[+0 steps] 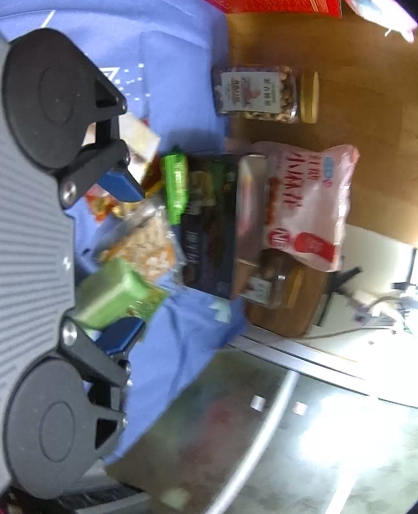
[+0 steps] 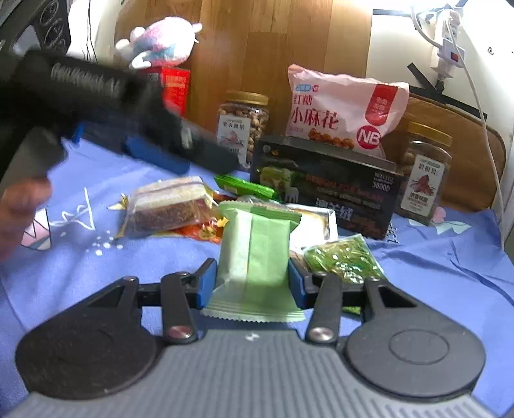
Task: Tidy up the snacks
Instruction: 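Carry the green pastry packet into the tin box and open the right tool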
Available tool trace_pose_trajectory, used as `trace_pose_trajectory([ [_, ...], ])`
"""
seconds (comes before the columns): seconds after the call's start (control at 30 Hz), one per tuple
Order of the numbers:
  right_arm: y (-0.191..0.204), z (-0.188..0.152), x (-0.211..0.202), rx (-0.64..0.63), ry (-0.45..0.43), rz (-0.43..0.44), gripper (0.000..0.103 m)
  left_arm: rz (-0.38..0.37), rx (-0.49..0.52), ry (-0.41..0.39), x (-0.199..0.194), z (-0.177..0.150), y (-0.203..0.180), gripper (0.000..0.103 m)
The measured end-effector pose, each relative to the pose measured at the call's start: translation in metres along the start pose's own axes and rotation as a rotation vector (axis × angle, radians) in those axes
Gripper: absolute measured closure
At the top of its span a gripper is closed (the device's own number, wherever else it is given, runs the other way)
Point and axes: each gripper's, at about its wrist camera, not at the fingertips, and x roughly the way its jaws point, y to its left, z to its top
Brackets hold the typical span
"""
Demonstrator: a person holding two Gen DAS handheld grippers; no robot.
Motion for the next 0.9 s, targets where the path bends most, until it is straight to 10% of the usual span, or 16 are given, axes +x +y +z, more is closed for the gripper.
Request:
trace_pose_trajectory([
  [0.17,-0.004,-0.001,-0.005,0.025,-0.040,0.012,0.053,-0.022,-0.097,0.104,0.022,-0.005,0.011,0.022],
  [0.33,-0.007,0.006,-0.003,-0.019,-0.070,0.012,0.053,-0.150,-0.155,0.135,0.029,0.010,0.014,0.064],
  [0.7,-0.056,0.087,0.046,-0.138,-0.243,-0.024,0.053,-0.017,-0.048,-0.043,0.055,0.115,0.014,0.063],
  [0.9,-0.088,0.104,0.114,-0.068,-0.195,-0.059,0.052,0.056,-0.081,-0.002,0.115,0.145,0.036,0.062],
])
